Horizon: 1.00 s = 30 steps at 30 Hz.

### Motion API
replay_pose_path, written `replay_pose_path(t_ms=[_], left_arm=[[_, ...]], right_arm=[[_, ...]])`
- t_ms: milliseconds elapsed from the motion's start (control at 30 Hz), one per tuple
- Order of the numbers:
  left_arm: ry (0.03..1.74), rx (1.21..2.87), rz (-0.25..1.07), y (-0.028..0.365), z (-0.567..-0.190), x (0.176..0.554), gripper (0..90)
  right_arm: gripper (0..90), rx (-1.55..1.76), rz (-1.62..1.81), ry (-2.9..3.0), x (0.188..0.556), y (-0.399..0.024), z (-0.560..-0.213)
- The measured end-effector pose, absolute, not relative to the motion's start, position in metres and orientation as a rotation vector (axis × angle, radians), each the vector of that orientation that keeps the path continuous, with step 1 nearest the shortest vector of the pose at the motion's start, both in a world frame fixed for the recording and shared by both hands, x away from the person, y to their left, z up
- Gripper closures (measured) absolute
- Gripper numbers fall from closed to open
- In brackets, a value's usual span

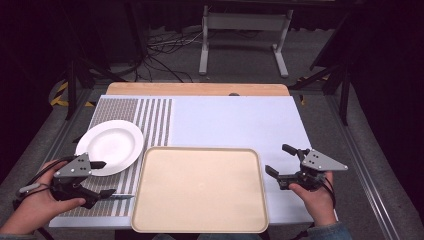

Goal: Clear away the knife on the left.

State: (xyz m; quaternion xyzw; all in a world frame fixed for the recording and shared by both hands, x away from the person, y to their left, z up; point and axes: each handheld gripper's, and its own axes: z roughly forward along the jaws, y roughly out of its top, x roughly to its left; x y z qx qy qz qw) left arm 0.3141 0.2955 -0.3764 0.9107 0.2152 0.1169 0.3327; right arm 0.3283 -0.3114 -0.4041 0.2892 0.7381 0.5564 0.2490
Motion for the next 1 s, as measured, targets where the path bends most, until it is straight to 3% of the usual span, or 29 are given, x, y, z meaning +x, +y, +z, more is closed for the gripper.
replay_pose_path(t_ms=[433, 1000], left_arm=[[0.507, 2.681, 0.254, 0.289, -0.379, 0.322, 14.7], [0.336, 2.845, 0.153, 0.295, -0.394, 0.326, 21.8]], right_arm=[[6.5, 0.777, 1.521, 2.034, 0.328, -0.309, -0.407], [6.4, 0.765, 1.518, 2.050, 0.327, -0.308, -0.409]])
